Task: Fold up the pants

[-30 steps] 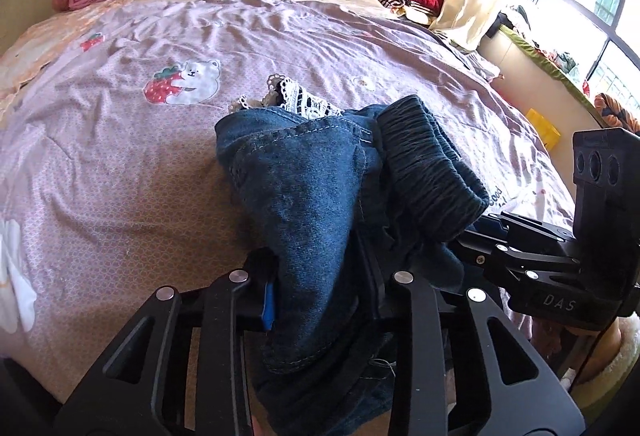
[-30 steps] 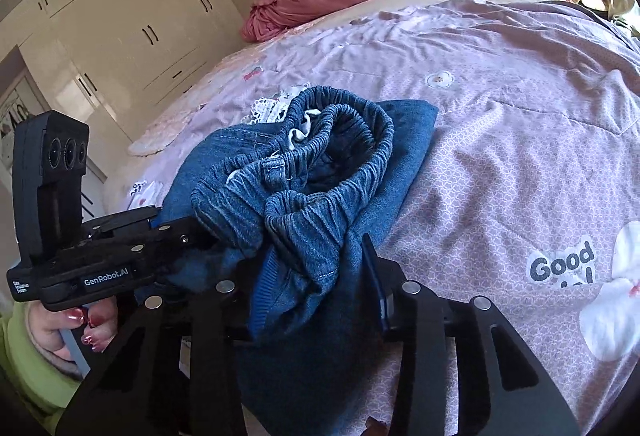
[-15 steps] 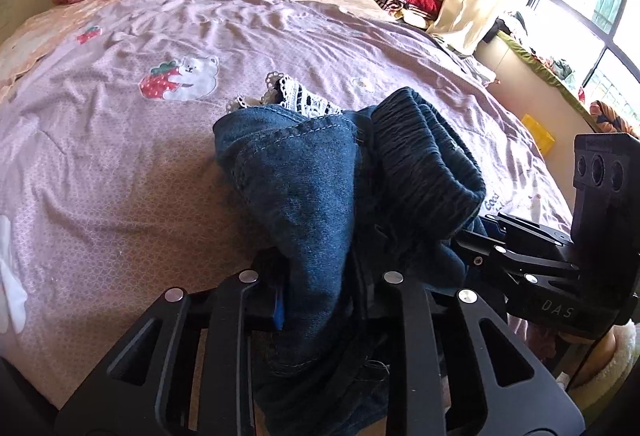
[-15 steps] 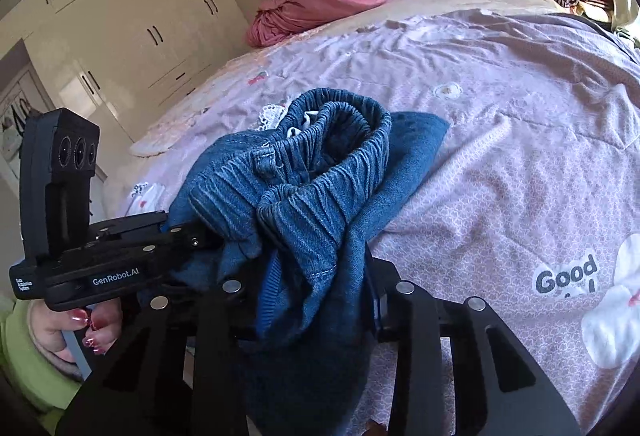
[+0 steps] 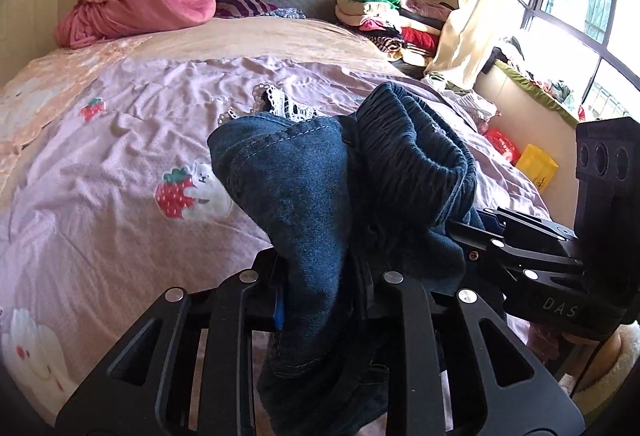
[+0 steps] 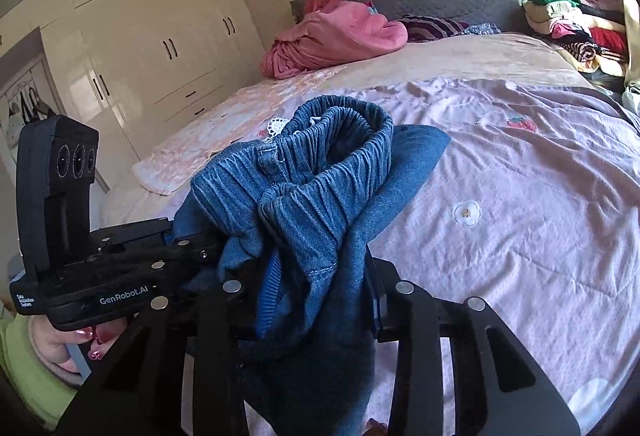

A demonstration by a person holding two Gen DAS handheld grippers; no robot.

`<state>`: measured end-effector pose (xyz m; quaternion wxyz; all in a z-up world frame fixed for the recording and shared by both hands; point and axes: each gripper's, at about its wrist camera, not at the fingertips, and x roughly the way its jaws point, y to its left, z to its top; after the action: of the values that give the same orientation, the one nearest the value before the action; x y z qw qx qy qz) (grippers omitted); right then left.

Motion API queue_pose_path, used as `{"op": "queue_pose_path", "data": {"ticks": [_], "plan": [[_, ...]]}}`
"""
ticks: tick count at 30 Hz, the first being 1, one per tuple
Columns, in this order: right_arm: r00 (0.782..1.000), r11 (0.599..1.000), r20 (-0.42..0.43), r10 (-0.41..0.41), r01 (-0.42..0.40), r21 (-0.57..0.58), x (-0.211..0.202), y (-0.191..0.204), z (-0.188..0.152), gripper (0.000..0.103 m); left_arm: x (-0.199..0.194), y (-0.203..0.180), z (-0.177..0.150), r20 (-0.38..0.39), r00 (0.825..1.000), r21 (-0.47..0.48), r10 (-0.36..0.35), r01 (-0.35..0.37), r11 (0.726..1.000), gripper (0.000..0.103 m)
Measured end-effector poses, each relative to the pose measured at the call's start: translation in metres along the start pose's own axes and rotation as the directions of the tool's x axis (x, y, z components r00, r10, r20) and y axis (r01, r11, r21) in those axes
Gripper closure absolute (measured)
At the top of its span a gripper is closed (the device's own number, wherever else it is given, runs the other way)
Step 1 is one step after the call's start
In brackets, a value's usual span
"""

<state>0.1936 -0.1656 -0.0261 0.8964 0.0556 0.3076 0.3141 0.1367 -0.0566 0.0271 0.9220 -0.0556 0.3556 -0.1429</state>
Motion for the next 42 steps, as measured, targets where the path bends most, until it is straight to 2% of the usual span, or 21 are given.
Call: {"op": "queue_pose_path", "data": {"ticks": [10,18,23,29,36,40,42], "plan": [[0.998,0.999,-0.062,-0.025,0.026,0.022,0.059,-0.025,0.015,0.070,0.045,0.029,0.018,-0.003,0.999,-0.008,0.048,-0.048,0.999,0.086],[0.988,0.996,-0.149,-0.046,0.058,0.075,0.093,-0.047,-0.008,0.069,0.076,0.045,0.002,-0.062,0.995,-0.028,0.073,-0.075,0.997,0.085],[0.984,0.989,-0.172,-0.041,0.065,0.136,0.097,-0.060,-0.020,0.062,0.082,0.053,-0.005,-0.075,0.994,-0.035,0.084,-0.087,0.996,0.071],[0.981,0.987,-0.183,-0.069,0.094,0.131,0.092,-0.054,-0.026,0.054,0.084,0.061,-0.009,-0.085,0.990,-0.053,0.112,-0.117,0.992,0.052],[0.978,0.985,-0.185,-0.093,0.117,0.128,0.075,-0.049,-0.033,0.049,0.074,0.062,-0.016,-0.091,0.989,-0.070,0.117,-0.124,0.990,0.046],[0.977,0.982,-0.186,-0.106,0.132,0.133,0.067,-0.048,-0.037,0.047,0.067,0.063,-0.021,-0.096,0.987,-0.080,0.127,-0.135,0.988,0.036],[0.976,0.981,-0.186,-0.113,0.139,0.135,0.062,-0.048,-0.039,0.045,0.062,0.063,-0.022,-0.097,0.987,-0.088,0.126,-0.135,0.987,0.035]]}}
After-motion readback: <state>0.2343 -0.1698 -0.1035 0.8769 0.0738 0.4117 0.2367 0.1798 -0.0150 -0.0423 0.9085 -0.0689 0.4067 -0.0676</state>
